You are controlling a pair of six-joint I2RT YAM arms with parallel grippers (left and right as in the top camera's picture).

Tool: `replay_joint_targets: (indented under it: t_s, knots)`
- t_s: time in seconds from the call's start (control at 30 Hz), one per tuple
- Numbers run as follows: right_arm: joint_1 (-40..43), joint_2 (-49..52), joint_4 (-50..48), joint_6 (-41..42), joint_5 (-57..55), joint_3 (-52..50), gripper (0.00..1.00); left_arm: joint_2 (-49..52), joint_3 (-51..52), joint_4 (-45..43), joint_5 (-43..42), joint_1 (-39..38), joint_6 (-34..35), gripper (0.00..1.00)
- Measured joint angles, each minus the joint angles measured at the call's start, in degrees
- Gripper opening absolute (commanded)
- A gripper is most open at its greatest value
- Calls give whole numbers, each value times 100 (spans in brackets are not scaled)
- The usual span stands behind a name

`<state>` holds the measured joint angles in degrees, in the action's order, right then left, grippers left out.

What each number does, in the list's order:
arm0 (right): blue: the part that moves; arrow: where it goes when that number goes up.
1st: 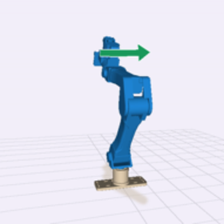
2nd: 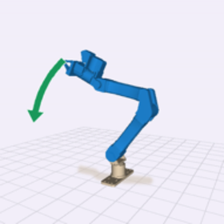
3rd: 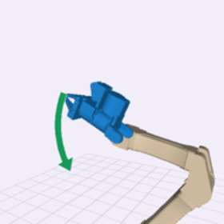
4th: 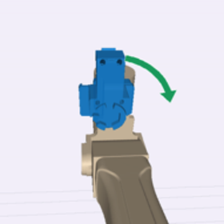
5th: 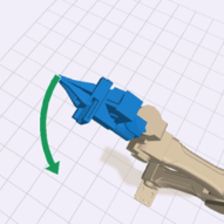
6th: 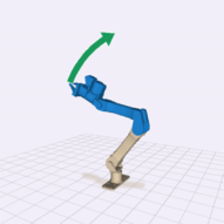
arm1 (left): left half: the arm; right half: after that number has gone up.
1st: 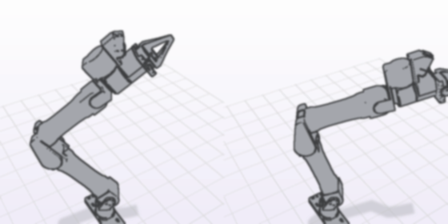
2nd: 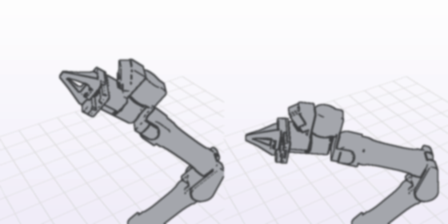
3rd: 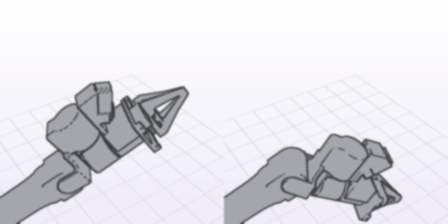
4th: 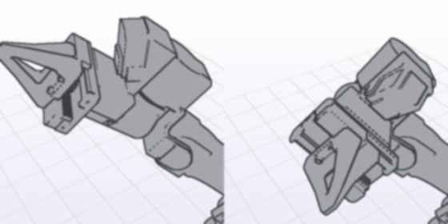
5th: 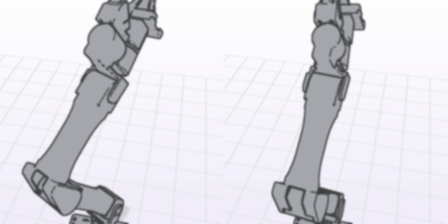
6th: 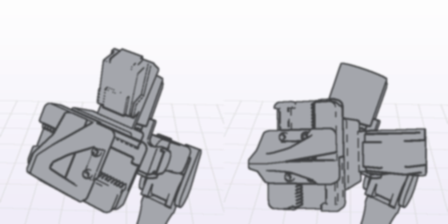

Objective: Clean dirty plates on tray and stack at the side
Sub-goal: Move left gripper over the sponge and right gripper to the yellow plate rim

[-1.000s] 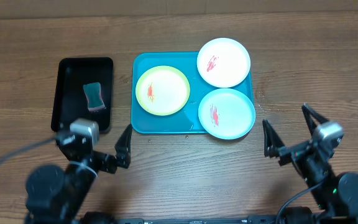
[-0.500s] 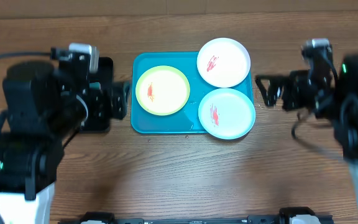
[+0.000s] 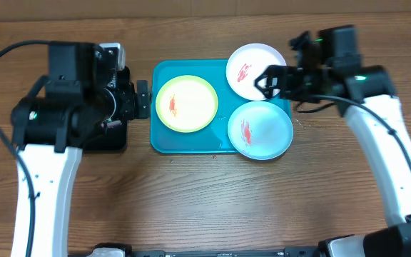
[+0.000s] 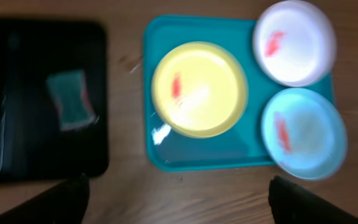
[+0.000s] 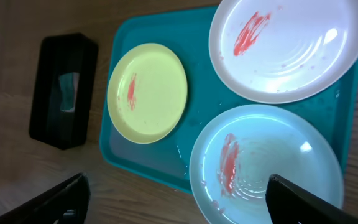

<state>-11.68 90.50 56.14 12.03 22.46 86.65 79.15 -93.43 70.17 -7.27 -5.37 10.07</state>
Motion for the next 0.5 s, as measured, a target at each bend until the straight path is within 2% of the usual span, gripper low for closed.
replay_joint_targets:
  t_s: [0.07,0.27,0.5]
  knots:
    - [-306,107,-125,249,-306,0,89,201,-39,214,483,-70,442,78]
    - [-852,424,-485,691,-743,2,82,907,-103,492,1578,-142,1325,66]
    - [-1211,1250,-1034,1082,-909,2,59,1965,-114,319,2135,-140,1576,68]
